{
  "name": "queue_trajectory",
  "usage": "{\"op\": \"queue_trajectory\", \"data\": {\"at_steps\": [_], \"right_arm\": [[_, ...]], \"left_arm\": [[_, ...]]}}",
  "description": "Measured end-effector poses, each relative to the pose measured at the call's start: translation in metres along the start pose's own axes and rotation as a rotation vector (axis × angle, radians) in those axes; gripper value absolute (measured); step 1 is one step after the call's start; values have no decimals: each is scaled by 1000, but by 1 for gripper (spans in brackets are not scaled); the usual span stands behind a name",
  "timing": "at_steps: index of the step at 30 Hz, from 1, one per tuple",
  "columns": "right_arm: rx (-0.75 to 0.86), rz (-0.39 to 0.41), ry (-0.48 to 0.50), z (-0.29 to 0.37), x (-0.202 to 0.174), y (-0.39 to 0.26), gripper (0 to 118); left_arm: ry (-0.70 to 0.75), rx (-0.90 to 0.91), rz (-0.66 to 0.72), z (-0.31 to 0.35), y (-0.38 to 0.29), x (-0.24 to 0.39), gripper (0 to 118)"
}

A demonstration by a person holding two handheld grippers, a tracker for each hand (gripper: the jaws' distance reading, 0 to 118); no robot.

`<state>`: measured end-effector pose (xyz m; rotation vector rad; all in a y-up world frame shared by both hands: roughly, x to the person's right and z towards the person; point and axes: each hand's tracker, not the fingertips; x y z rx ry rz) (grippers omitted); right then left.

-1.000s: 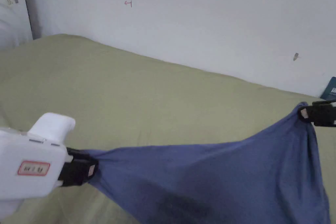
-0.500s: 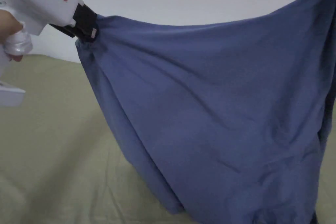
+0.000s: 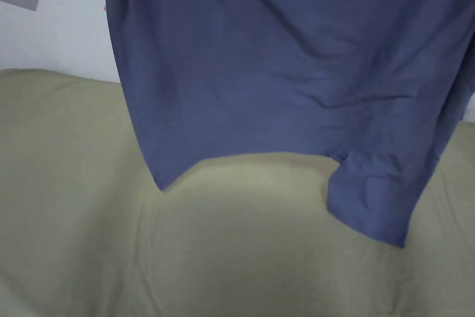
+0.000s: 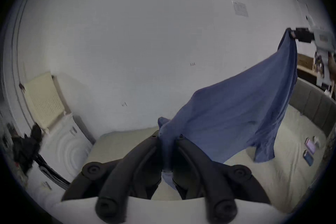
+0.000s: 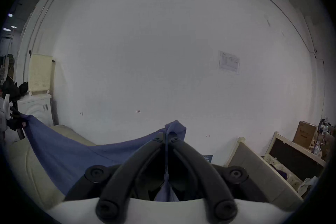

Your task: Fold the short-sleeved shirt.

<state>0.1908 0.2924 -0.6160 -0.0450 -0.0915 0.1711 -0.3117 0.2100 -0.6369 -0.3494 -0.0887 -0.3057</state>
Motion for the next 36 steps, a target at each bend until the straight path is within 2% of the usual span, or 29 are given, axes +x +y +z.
{"op": "queue_trajectory", "data": {"at_steps": [6, 9, 11, 14, 21, 23, 25, 33, 36], "right_arm": [[-29, 55, 55, 19, -14, -14, 0], [-41, 131, 103, 36, -19, -37, 0], [-57, 134, 117, 46, -17, -51, 0], [-94, 110, 131, 65, -12, -73, 0], [-127, 102, 194, 130, -3, -135, 0], [-140, 81, 212, 151, 1, -154, 0], [-158, 57, 225, 171, 5, -174, 0], [-218, 28, 278, 262, 0, -251, 0], [-227, -39, 276, 301, -5, -286, 0]], "left_arm": [[9, -20, 70, -4, -15, -6, 10], [5, -39, 27, 2, -41, -2, 10], [0, -58, 32, 6, -58, -3, 10], [-38, -75, 80, 19, -83, -3, 10], [-85, -82, 46, 64, -141, 13, 10], [-27, -59, 23, 80, -163, 24, 10], [-33, -5, 0, 100, -189, 32, 10], [-120, -94, 81, 171, -281, 48, 10], [-148, -142, 120, 197, -319, 55, 10]]}}
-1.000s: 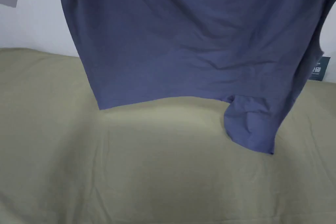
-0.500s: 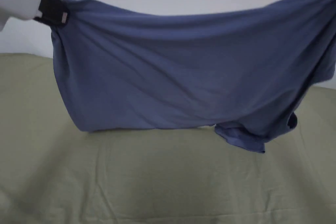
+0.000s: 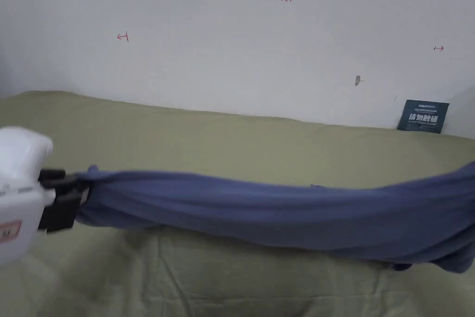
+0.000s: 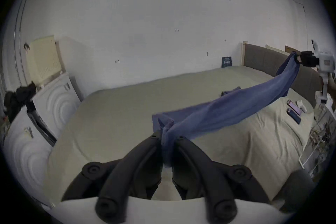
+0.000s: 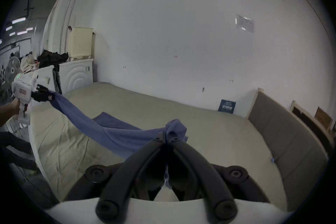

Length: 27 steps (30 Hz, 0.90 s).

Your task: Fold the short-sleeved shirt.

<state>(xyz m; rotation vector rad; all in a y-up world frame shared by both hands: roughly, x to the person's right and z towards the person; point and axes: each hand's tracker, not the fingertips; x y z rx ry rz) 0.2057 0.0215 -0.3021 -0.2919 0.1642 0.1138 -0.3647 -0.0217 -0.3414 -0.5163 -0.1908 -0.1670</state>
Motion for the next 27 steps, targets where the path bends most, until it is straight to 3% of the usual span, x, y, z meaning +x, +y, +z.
{"op": "queue_trajectory", "data": {"at_steps": [2, 5, 8, 10, 13, 16, 18, 19, 21, 22, 24, 25, 27], "right_arm": [[54, -26, -50, 19, -14, -34, 0], [5, -8, -93, 42, -37, -79, 0], [-86, -135, -79, 57, -45, -115, 0], [-128, -134, -107, 64, -52, -135, 0], [-139, -235, -124, 76, -54, -160, 0], [-254, -242, -136, 74, -61, -177, 0], [-329, -292, -144, 73, -64, -185, 2], [-344, -296, -149, 75, -65, -187, 8], [-354, -266, -231, 81, -67, -193, 62], [-329, -247, -193, 87, -67, -193, 76], [-239, -199, -205, 102, -73, -183, 76], [-210, -167, -210, 109, -79, -175, 76], [-122, -125, -217, 122, -88, -156, 76]], "left_arm": [[-19, -8, 38, 12, -30, 2, 10], [-26, -31, 132, 25, -73, 4, 10], [-8, -80, 182, 29, -110, 3, 10], [-6, -100, 192, 31, -130, 1, 10], [34, -131, 220, 35, -154, -4, 10], [7, -169, 262, 33, -175, -6, 10], [29, -213, 266, 32, -182, -1, 10], [31, -203, 281, 37, -184, 2, 10], [17, -174, 332, 42, -191, 2, 11], [55, -146, 345, 49, -189, 7, 18], [79, -36, 352, 69, -180, 17, 80], [68, 14, 359, 78, -173, 23, 99], [25, 107, 300, 97, -157, 36, 103]]}}
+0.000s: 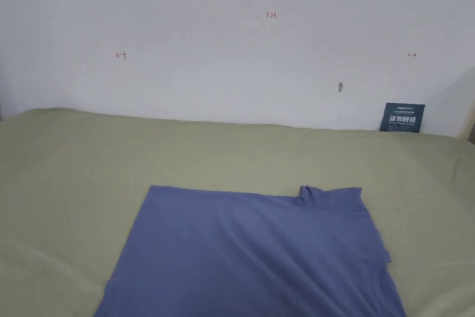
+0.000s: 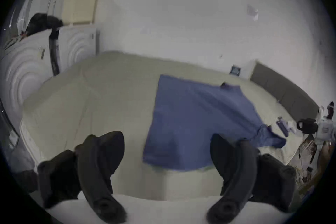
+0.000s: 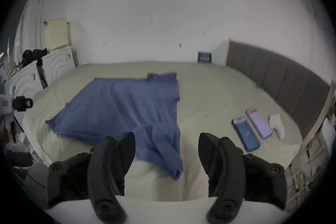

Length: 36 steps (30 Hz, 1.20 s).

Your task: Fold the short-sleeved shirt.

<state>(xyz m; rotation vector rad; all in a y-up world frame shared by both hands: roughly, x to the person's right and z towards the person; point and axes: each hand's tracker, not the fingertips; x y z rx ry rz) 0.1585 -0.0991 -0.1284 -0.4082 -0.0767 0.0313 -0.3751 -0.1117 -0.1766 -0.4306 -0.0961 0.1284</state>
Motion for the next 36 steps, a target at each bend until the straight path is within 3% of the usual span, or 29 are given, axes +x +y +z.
{"op": "queue_trajectory", "data": {"at_steps": [5, 7, 8, 11, 12, 13, 14, 21, 22, 23, 24, 26, 27, 36], "right_arm": [[118, -52, 70, 30, -23, 25, 74], [123, -62, 80, 40, -33, 24, 58], [124, -67, 81, 43, -37, 22, 36], [93, -58, 77, 47, -51, 6, 10], [76, -34, 64, 48, -55, -1, 0], [53, -35, 59, 48, -55, -7, 0], [30, -42, 88, 48, -57, -14, 0], [-25, -86, 103, 46, -54, -31, 0], [-27, -84, 101, 46, -56, -28, 0], [-26, -84, 99, 44, -54, -26, 0], [-25, -85, 97, 41, -51, -23, 0], [-20, -87, 100, 38, -48, -15, 0], [-17, -87, 95, 36, -46, -13, 0], [-52, -139, 22, 22, -25, -16, 0]], "left_arm": [[14, 31, -87, 21, 13, 56, 101], [8, 34, -77, 28, 8, 70, 96], [16, 47, -52, 31, 1, 77, 81], [64, 45, -28, 36, -19, 93, 61], [78, 16, -22, 36, -25, 96, 32], [103, -11, -24, 37, -31, 98, 5], [95, -11, -5, 40, -38, 100, 1], [76, -79, 28, 39, -40, 77, 1], [83, -91, 44, 35, -34, 72, 2], [94, -105, 61, 27, -26, 63, 13], [88, -116, 72, 17, -19, 53, 36], [72, -203, 85, -11, -8, 33, 104], [83, -265, 60, -28, -5, 23, 109], [27, -479, 10, -117, -36, -1, 108]]}}
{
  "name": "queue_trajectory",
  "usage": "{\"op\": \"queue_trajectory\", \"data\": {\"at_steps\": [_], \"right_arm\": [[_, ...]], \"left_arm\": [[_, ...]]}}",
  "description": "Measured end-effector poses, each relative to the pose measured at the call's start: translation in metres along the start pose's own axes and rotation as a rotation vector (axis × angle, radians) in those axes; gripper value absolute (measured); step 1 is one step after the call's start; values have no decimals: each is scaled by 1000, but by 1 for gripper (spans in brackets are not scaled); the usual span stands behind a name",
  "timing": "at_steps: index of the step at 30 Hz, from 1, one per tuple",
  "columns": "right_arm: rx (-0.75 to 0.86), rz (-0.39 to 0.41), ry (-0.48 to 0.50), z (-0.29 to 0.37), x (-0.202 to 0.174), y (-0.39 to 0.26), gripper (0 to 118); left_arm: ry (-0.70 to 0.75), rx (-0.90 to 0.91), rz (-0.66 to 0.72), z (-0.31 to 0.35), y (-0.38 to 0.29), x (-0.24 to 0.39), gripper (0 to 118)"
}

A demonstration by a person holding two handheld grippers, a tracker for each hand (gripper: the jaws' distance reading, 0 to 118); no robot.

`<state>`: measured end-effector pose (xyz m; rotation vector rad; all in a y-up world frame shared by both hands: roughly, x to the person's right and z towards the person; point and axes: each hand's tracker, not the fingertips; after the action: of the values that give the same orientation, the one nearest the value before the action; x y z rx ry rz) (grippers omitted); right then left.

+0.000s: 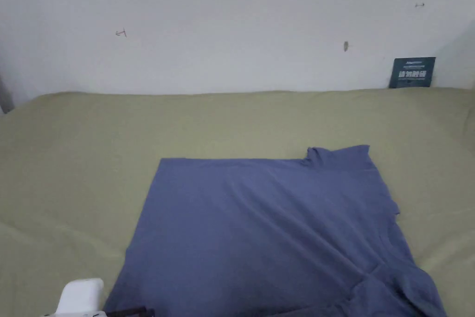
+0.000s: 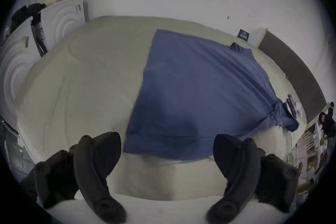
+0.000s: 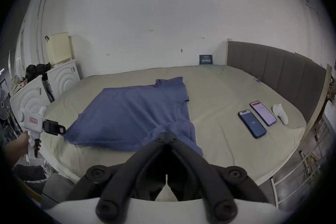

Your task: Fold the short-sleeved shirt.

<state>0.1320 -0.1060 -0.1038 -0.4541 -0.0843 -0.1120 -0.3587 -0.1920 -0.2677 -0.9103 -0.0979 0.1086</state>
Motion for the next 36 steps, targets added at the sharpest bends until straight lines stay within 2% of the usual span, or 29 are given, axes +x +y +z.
{"op": "queue_trajectory", "data": {"at_steps": [3, 5, 6, 7, 8, 9, 11, 12, 13, 14, 15, 16, 17, 20, 21, 23, 25, 27, 29, 36], "right_arm": [[-27, 5, -24, -9, 5, -2, 0], [-48, 12, -24, -16, 7, -4, 0], [-62, 12, -25, -22, 10, -6, 0], [-78, 12, -22, -27, 12, -7, 0], [-107, 8, -16, -33, 13, -8, 0], [-128, 8, -17, -39, 16, -9, 0], [-158, 28, -25, -50, 19, -9, 0], [-164, 41, -32, -55, 20, -10, 4], [-185, 63, -29, -62, 22, -10, 16], [-231, 79, -14, -71, 25, -8, 50], [-280, 90, -8, -81, 26, -8, 76], [-350, 104, 12, -91, 26, -11, 82], [-329, 114, 7, -98, 26, -13, 76], [-355, 148, -2, -124, 22, -22, 74], [-362, 150, -2, -132, 21, -25, 62], [-378, 148, 2, -140, 20, -29, 0], [-328, 163, -19, -137, 18, -35, 0], [-337, 111, 29, -136, 20, -30, 0], [-276, 164, -20, -128, 17, -27, 0], [-202, 137, 6, -125, 20, -4, 0]], "left_arm": [[36, -26, -34, -22, 1, 7, 104], [77, -40, -35, -30, 0, 8, 98], [89, -41, -32, -34, -1, 9, 76], [136, -30, -41, -34, -4, 9, 43], [102, 15, -35, -31, -4, 8, 17], [42, 17, -14, -30, -3, 7, 7], [75, -6, -8, -30, -2, 10, 7], [62, 4, -7, -29, -3, 8, 7], [51, 10, 1, -26, 0, 6, 7], [49, 10, 17, -25, 0, 4, 7], [35, 6, 36, -25, 1, 2, 7], [29, 10, 51, -24, 1, 0, 7], [24, 14, 67, -24, 1, 0, 7], [20, 16, 76, -24, -2, -1, 7], [21, 17, 73, -25, -2, 0, 7], [19, 13, 80, -25, -2, -1, 7], [12, 20, 92, -26, -3, -2, 7], [8, 18, 96, -26, -3, -3, 7], [8, 32, 93, -22, -4, -2, 7], [-2, 60, 108, -8, 8, 2, 6]]}}
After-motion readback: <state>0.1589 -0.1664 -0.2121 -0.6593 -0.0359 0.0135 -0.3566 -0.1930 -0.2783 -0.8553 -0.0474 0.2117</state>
